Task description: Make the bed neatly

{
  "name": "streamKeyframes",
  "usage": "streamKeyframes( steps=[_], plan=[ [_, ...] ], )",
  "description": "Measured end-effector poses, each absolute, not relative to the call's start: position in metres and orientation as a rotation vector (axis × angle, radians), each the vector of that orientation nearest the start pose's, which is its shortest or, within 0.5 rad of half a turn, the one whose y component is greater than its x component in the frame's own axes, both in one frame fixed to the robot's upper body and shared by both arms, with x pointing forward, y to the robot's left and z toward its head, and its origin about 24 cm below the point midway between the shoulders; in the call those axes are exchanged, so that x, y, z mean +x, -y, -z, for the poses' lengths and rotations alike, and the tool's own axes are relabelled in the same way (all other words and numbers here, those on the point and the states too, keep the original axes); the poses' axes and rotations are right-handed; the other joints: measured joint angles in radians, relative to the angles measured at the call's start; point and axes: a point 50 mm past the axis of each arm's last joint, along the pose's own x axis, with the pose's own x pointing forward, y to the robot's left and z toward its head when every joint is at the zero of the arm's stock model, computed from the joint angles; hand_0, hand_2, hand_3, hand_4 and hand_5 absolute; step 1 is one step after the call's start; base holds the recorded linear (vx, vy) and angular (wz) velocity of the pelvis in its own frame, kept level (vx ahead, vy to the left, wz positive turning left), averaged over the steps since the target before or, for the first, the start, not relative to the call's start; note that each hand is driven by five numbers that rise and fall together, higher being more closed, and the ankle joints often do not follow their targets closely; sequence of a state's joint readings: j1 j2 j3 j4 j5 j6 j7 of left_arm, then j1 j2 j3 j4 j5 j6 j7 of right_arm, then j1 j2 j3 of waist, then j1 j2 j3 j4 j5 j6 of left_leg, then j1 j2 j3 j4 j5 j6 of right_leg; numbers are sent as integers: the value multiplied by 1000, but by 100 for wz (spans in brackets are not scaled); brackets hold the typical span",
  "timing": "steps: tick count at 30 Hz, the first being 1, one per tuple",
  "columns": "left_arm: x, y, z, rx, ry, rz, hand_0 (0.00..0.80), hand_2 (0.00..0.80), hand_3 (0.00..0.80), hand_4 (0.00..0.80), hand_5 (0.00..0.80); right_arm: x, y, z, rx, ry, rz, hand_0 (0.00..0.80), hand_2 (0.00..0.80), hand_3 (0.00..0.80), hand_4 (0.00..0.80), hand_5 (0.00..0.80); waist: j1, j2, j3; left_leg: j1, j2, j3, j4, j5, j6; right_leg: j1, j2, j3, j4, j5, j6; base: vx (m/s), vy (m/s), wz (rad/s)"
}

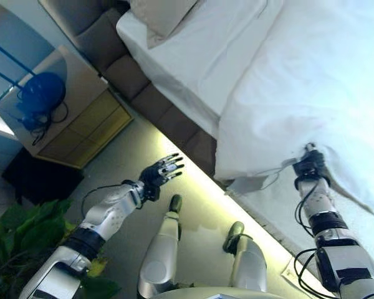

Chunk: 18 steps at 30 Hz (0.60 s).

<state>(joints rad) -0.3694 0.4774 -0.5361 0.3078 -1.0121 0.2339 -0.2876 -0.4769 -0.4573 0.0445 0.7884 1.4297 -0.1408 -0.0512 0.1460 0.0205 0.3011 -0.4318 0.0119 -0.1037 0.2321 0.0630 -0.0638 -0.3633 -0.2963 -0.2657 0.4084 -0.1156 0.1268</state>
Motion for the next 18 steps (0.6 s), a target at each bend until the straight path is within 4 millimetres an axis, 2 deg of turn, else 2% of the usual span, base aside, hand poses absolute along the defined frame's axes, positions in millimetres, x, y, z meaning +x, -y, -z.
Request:
streamKeyframes(
  steps=[5, 10, 14, 18],
  plan=[
    [276, -80, -6, -705, -661, 711, 0, 0, 0, 0, 0, 332, 250, -44, 940, -73, 352, 800, 800, 800, 800, 800, -37, -7, -17, 70, 2, 16, -35, 0, 4, 84, 13, 10, -70, 26, 19, 102, 52, -4],
    [244, -50, 27, -1058, -1047, 595, 0, 0, 0, 0, 0, 336, 226, -47, 909, -112, 319, 800, 800, 800, 800, 800, -59, -12, -31, 142, 11, 42, -42, -19, 2, 154, 23, 34, -114, 31, 23, 132, 16, -14],
    [226, -34, 27, -1217, -1187, 590, 0, 0, 0, 0, 0, 336, 217, -49, 882, -136, 303, 800, 800, 800, 800, 800, -74, -18, -39, 167, 24, 46, -43, -28, -3, 183, 38, 42, -128, 30, 20, 49, -65, -6],
    [218, -27, 29, -1263, -1268, 564, 0, 0, 0, 0, 0, 335, 211, -46, 894, -150, 299, 800, 800, 800, 800, 800, -79, -25, -43, 166, 36, 46, -33, -31, -9, 185, 50, 43, -126, 30, 15, -24, -126, -3]
  ],
)
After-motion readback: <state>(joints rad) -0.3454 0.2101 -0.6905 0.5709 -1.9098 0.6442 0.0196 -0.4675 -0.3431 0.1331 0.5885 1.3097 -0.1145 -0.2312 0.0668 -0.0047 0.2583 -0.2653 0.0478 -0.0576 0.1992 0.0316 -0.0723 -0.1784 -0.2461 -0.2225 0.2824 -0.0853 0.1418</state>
